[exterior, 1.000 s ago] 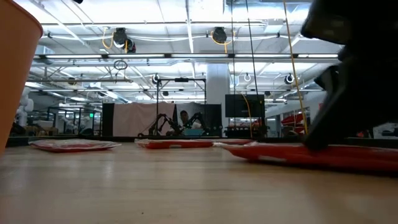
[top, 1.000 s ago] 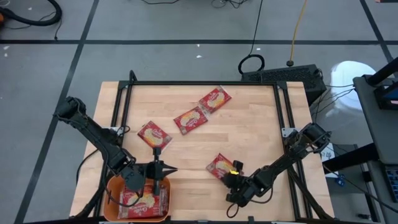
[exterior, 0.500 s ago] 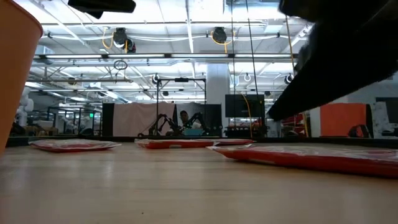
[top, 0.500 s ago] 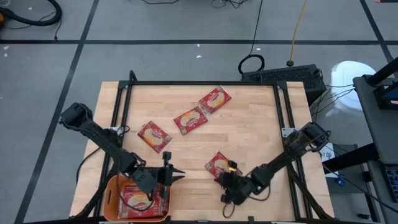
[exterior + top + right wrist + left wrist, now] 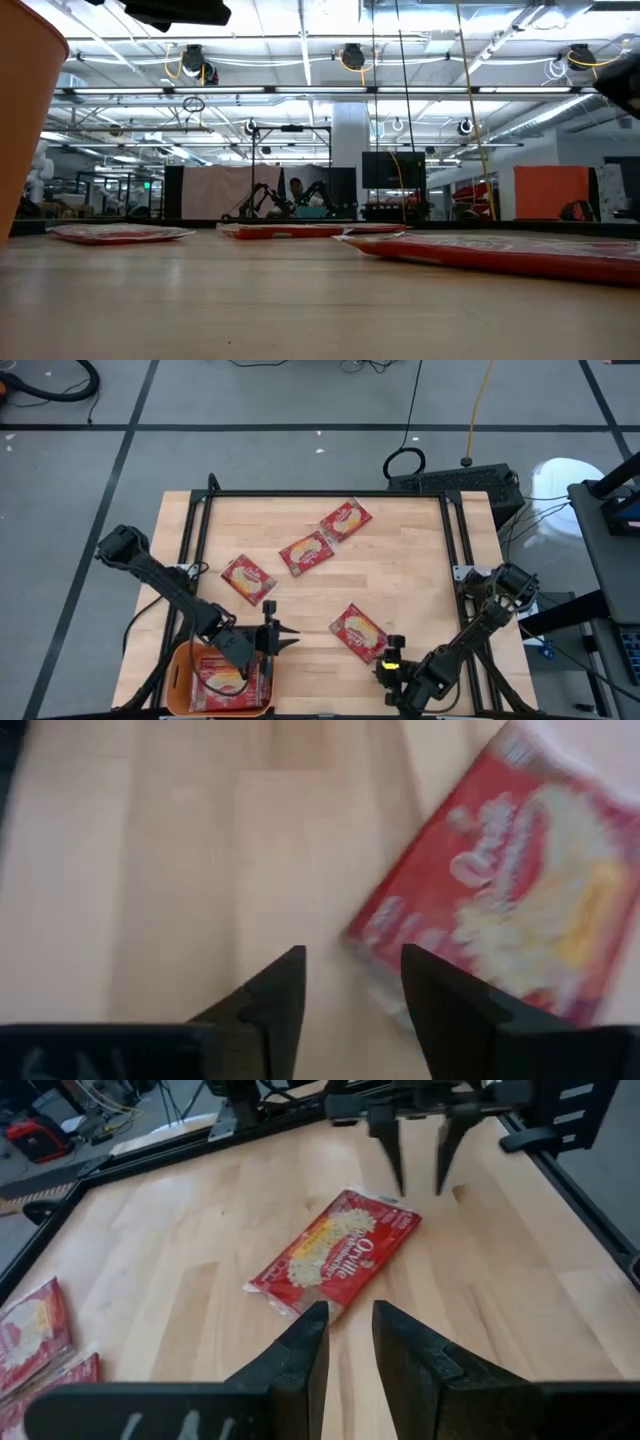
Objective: Sort popcorn bags into baskets
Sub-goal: Put the popcorn bag into the orange bin
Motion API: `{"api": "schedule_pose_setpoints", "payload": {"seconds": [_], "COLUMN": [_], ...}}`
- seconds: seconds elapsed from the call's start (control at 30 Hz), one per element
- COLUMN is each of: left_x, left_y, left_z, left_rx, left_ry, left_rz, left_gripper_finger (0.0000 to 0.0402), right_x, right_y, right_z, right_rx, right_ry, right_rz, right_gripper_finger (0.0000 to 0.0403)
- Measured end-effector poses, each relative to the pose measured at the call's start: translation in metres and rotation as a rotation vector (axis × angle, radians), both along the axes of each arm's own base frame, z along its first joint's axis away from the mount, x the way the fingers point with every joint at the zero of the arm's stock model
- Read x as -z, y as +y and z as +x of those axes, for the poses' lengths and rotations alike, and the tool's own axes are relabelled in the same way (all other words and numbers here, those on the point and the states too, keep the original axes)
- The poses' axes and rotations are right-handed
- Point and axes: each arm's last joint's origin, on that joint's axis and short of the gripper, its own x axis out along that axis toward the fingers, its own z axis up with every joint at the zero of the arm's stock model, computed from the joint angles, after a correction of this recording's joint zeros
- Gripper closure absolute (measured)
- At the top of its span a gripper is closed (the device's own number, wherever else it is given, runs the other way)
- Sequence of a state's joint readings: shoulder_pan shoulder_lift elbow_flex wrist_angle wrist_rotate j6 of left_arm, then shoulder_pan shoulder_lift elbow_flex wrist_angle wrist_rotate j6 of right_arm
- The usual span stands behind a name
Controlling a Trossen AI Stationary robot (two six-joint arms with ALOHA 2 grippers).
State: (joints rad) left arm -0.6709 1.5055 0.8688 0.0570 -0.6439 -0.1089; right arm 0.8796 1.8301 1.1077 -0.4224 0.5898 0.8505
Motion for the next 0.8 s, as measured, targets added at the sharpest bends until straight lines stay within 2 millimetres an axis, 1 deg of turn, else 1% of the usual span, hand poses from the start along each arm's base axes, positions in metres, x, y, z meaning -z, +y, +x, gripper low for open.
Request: {"api": "schedule_pose_setpoints", "payload": {"seconds": [0.1, 0.2, 0.3, 0.43, 0.57, 0.67, 0.77, 0.8], "left_x": [0.0, 0.0, 0.0, 0.0, 0.0, 0.0, 0.0, 0.0], "left_y": [-0.001, -0.001, -0.001, 0.0, 0.0, 0.0, 0.002, 0.003], "left_z": [-0.001, -0.001, -0.001, 0.0, 0.0, 0.0, 0.001, 0.002], "left_rx": [-0.003, -0.005, -0.005, -0.008, -0.009, -0.01, -0.007, -0.009], "left_ry": [0.0, -0.001, -0.001, -0.001, 0.0, 0.0, 0.002, 0.002], "left_rz": [-0.014, -0.022, -0.022, -0.022, -0.021, -0.019, -0.008, -0.006], "left_gripper_finger": [0.0314, 0.0314, 0.0314, 0.0314, 0.0314, 0.0314, 0.0314, 0.0314], "right_x": [0.0, 0.002, 0.007, 0.017, 0.024, 0.028, 0.029, 0.028], "right_y": [-0.001, -0.005, -0.01, -0.017, -0.021, -0.022, -0.023, -0.023], "right_z": [0.001, 0.001, 0.001, 0.001, 0.001, 0.001, 0.002, 0.003], "right_rx": [-0.089, -0.156, -0.17, -0.189, -0.209, -0.209, -0.212, -0.205], "right_ry": [-0.003, 0.026, 0.051, 0.042, 0.026, 0.001, -0.019, -0.031], "right_rz": [-0.102, -0.157, -0.18, -0.181, -0.152, -0.143, -0.144, -0.15], "right_gripper_finger": [0.0232, 0.0228, 0.0235, 0.0254, 0.0287, 0.0329, 0.0381, 0.0391]}}
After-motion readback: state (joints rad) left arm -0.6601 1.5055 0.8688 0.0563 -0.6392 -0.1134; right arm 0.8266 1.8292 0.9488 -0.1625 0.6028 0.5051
